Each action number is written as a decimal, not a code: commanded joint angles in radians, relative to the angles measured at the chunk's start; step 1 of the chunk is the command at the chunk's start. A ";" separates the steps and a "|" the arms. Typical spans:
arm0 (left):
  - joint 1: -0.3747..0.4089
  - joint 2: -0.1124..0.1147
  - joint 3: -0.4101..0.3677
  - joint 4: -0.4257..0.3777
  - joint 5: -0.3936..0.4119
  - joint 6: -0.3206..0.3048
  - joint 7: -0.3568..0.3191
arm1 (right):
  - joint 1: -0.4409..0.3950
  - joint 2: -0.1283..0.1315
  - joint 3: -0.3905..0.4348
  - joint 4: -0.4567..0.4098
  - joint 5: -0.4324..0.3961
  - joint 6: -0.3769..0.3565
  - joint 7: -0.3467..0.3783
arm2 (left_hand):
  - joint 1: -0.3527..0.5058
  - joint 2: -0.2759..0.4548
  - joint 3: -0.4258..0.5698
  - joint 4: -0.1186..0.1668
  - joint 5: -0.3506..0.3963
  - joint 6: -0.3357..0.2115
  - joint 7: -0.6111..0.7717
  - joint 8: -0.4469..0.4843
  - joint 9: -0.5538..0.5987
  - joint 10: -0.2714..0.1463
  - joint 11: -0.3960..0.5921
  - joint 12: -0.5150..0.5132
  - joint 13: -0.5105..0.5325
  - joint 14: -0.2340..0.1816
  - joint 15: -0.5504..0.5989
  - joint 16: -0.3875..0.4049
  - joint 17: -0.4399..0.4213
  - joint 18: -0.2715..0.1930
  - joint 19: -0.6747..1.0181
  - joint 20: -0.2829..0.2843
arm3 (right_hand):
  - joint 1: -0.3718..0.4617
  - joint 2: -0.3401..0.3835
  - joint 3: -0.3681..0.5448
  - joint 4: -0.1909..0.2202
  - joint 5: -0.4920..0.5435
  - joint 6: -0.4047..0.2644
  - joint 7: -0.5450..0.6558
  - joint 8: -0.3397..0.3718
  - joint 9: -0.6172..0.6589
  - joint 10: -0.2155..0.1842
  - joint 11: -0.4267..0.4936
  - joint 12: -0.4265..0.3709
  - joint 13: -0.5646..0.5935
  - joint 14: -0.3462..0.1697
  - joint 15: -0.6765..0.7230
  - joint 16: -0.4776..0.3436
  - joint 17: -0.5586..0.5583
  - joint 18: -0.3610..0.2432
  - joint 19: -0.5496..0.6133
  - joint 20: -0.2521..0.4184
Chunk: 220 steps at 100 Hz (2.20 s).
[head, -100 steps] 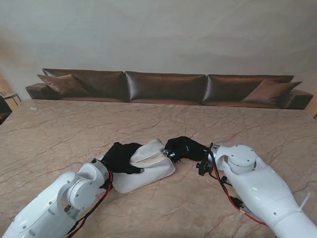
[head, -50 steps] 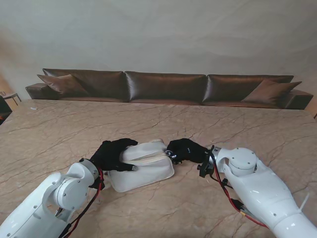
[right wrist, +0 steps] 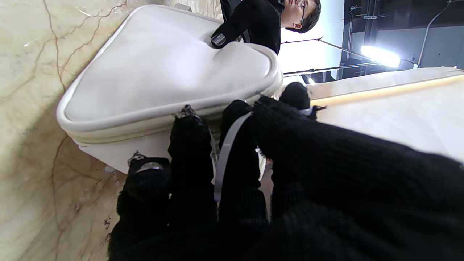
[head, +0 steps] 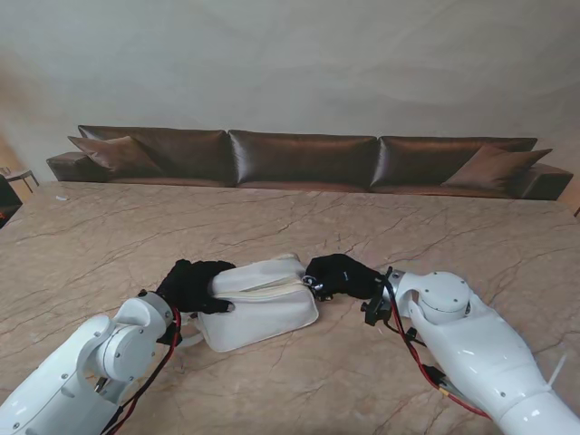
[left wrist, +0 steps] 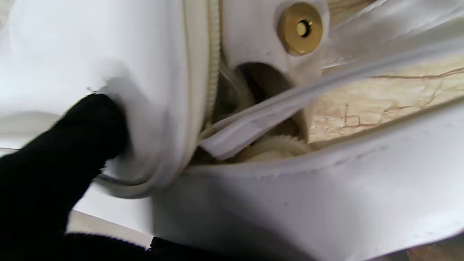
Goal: Pack the cosmetics bag
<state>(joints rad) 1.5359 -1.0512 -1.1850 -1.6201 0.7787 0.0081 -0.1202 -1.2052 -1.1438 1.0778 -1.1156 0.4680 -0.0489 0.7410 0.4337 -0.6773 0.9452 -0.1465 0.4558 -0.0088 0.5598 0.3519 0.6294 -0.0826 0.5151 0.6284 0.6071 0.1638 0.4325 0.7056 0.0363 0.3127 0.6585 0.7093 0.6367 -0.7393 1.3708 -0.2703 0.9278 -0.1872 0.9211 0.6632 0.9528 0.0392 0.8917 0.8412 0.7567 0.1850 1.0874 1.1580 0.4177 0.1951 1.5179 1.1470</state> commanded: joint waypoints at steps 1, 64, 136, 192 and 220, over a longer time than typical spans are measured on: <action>0.003 -0.010 0.010 0.028 -0.007 -0.004 -0.019 | -0.009 -0.003 0.003 -0.013 0.000 -0.002 -0.013 | 0.260 0.005 0.162 -0.057 0.131 -0.111 0.199 0.083 0.202 -0.075 -0.032 0.282 0.114 -0.013 0.163 0.189 0.036 0.018 0.121 0.056 | 0.014 0.020 0.004 -0.003 0.036 -0.090 0.064 0.034 0.007 -0.032 -0.016 0.007 -0.011 -0.012 -0.015 0.007 -0.011 -0.016 0.014 0.023; -0.018 -0.014 0.056 0.029 0.050 -0.016 0.033 | -0.009 0.010 0.014 -0.086 -0.049 0.023 -0.060 | 0.619 0.272 0.099 0.005 0.407 -0.254 0.653 0.671 0.467 -0.084 0.313 0.332 0.429 0.020 0.711 0.401 0.266 0.014 0.591 0.156 | 0.013 0.019 0.002 -0.004 0.034 -0.086 0.060 0.026 0.009 -0.030 -0.013 0.016 -0.012 -0.014 -0.016 0.014 -0.012 -0.020 0.010 0.028; -0.067 0.004 0.158 -0.001 0.129 -0.017 -0.042 | 0.031 0.057 -0.001 -0.228 -0.235 0.065 -0.080 | 0.605 0.253 0.119 0.008 0.418 -0.258 0.638 0.691 0.486 -0.088 0.313 0.356 0.449 0.008 0.724 0.398 0.283 0.012 0.605 0.153 | -0.055 0.058 -0.032 0.006 -0.020 -0.092 0.063 -0.022 -0.051 -0.040 -0.032 0.038 -0.096 -0.032 -0.052 0.003 -0.074 -0.051 -0.036 0.024; -0.080 0.002 0.191 0.007 0.115 -0.006 -0.037 | 0.002 0.064 0.012 -0.248 -0.242 0.071 -0.075 | 0.601 0.253 0.125 -0.001 0.416 -0.260 0.632 0.694 0.484 -0.092 0.306 0.367 0.450 0.001 0.715 0.388 0.285 0.007 0.606 0.145 | -0.126 0.185 -0.205 0.057 -0.097 -0.026 0.065 0.028 -0.468 -0.050 -0.112 -0.065 -0.647 -0.150 -0.131 -0.053 -0.488 -0.212 -0.361 0.085; -0.075 0.002 0.184 0.022 0.114 -0.001 -0.032 | -0.020 0.067 0.029 -0.233 -0.202 0.078 -0.034 | 0.602 0.254 0.122 -0.001 0.415 -0.257 0.632 0.695 0.484 -0.092 0.307 0.367 0.446 0.002 0.707 0.385 0.284 0.008 0.604 0.142 | -0.139 0.137 -0.132 0.080 -0.091 -0.081 0.048 0.153 -0.645 -0.053 -0.228 -0.171 -0.676 -0.175 -0.442 -0.202 -0.514 -0.241 -0.564 0.104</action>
<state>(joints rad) 1.4382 -1.0414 -1.0140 -1.6200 0.8903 0.0063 -0.1416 -1.2077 -1.0632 1.1044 -1.3379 0.2432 0.0311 0.7118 0.7173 -0.6341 0.8657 -0.3303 0.7320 -0.0607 1.0074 1.0088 1.0335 -0.0648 0.7339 0.9828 0.9939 0.1817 1.0506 1.0647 0.3242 0.3160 1.2266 0.8446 0.5431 -0.5710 1.2164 -0.2209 0.8262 -0.0272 0.9459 0.7641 0.3608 -0.0056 0.7170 0.7172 0.0906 0.0577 0.8685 1.0859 -0.0833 -0.0033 1.0101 1.2103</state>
